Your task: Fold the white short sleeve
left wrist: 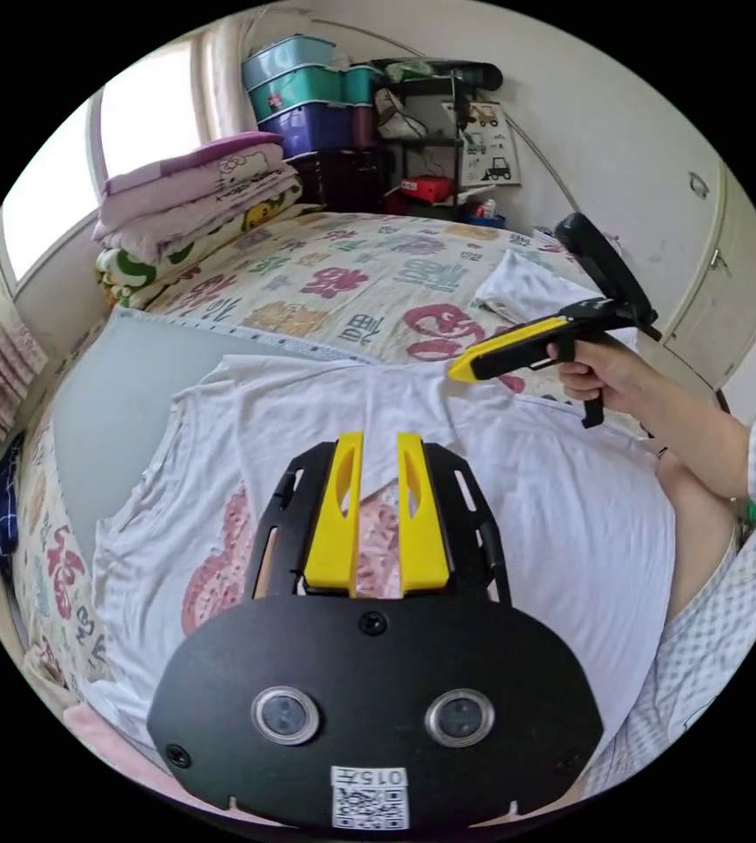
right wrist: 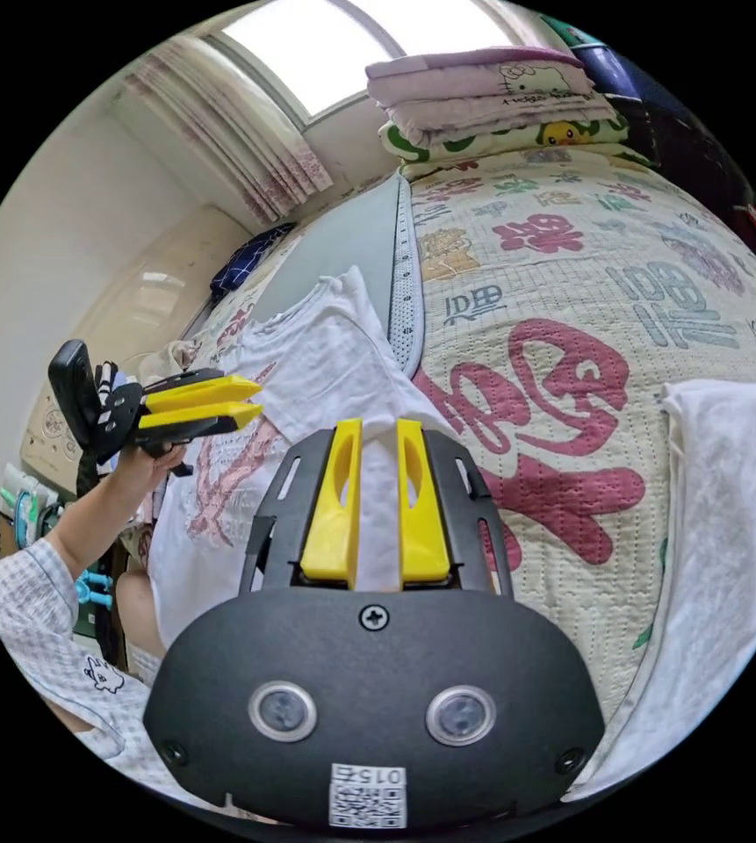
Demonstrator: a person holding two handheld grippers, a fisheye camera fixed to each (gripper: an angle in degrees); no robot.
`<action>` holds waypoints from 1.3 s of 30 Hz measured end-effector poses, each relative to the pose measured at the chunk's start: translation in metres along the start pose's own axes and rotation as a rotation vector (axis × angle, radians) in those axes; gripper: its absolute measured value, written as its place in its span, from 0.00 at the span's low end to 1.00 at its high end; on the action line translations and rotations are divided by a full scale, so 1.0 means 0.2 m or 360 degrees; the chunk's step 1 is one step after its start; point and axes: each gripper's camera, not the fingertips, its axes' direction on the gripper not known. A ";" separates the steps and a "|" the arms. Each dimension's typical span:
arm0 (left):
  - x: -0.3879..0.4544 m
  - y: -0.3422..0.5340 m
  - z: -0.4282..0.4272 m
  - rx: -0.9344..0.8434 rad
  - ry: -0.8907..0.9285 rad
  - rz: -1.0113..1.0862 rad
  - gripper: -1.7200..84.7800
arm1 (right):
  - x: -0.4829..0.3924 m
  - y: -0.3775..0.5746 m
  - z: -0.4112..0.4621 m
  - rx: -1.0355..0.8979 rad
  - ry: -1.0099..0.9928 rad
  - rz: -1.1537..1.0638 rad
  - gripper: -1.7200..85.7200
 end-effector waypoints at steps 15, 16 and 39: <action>0.54 0.36 -0.42 -0.0155 0.0000 -0.0102 0.09 | 0.22 0.11 0.57 -0.0067 0.0213 -0.0062 0.01; 0.60 0.52 -0.63 -0.0084 -0.0108 -0.0096 0.09 | 0.23 0.14 0.57 -0.0047 0.0210 -0.0071 0.01; 0.55 3.20 -1.98 -0.0035 -0.1334 -0.1544 0.11 | -0.95 0.12 1.61 -0.0082 -0.0348 -0.0884 0.02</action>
